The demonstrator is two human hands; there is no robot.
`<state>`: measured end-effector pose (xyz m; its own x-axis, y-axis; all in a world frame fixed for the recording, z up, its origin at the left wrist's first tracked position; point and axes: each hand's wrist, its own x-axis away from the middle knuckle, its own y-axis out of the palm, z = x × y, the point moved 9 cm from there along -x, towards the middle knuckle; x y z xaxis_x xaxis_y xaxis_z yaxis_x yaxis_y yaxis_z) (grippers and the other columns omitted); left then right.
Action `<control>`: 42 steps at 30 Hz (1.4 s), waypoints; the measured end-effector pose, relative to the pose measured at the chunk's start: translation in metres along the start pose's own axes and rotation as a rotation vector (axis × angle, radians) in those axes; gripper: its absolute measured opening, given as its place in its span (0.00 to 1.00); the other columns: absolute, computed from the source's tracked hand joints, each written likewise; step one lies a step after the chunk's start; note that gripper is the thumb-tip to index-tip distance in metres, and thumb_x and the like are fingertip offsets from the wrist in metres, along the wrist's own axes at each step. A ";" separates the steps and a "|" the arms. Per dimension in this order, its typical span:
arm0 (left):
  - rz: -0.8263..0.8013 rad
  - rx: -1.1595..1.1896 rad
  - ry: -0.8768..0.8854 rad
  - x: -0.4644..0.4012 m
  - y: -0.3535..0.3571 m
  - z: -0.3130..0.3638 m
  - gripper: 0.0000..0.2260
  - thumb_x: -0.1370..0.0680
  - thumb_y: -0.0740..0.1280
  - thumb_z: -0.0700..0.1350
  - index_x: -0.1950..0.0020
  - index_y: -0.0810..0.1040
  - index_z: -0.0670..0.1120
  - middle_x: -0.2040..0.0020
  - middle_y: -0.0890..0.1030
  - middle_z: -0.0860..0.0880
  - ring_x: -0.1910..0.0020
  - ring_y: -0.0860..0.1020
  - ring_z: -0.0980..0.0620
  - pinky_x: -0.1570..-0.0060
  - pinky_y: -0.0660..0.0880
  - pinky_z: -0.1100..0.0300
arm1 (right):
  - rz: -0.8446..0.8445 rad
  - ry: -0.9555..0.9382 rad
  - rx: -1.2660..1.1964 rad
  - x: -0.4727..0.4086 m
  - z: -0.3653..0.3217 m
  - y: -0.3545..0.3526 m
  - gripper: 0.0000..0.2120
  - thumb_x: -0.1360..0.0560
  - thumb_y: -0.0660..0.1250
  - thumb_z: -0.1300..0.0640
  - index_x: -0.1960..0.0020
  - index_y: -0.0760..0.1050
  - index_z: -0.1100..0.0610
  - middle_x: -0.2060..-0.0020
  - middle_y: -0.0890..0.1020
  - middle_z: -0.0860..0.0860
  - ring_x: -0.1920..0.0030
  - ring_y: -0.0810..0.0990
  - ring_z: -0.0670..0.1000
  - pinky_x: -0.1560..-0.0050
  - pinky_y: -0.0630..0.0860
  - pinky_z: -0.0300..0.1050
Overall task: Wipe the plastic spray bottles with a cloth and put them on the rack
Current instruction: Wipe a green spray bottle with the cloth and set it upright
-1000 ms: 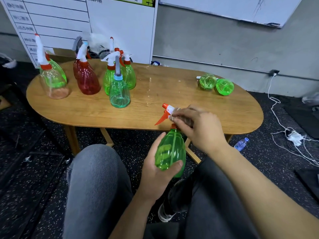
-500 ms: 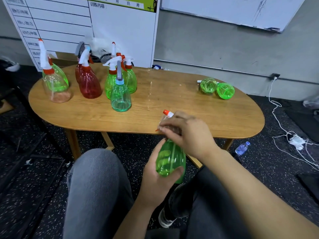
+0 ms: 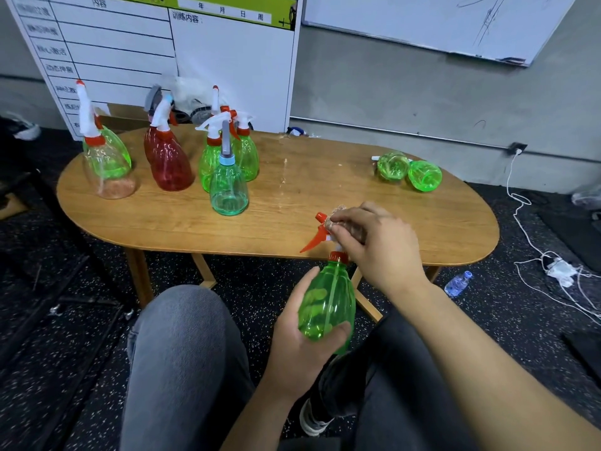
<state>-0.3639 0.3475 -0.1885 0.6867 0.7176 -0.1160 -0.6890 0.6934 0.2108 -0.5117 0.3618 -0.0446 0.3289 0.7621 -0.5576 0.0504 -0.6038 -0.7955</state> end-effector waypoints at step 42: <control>0.001 -0.074 -0.003 0.002 -0.003 0.012 0.40 0.30 0.80 0.44 0.20 0.68 0.50 0.35 0.84 0.51 0.36 0.83 0.50 0.41 0.81 0.60 | -0.392 0.318 -0.691 -0.041 0.023 -0.002 0.04 0.21 0.73 0.55 0.47 0.86 0.49 0.58 0.88 0.52 0.61 0.85 0.53 0.55 0.84 0.53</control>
<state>-0.3579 0.3458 -0.1775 0.6869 0.7180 -0.1129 -0.7046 0.6959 0.1388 -0.5471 0.3372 -0.0256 0.4116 0.9062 -0.0972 0.7452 -0.3960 -0.5365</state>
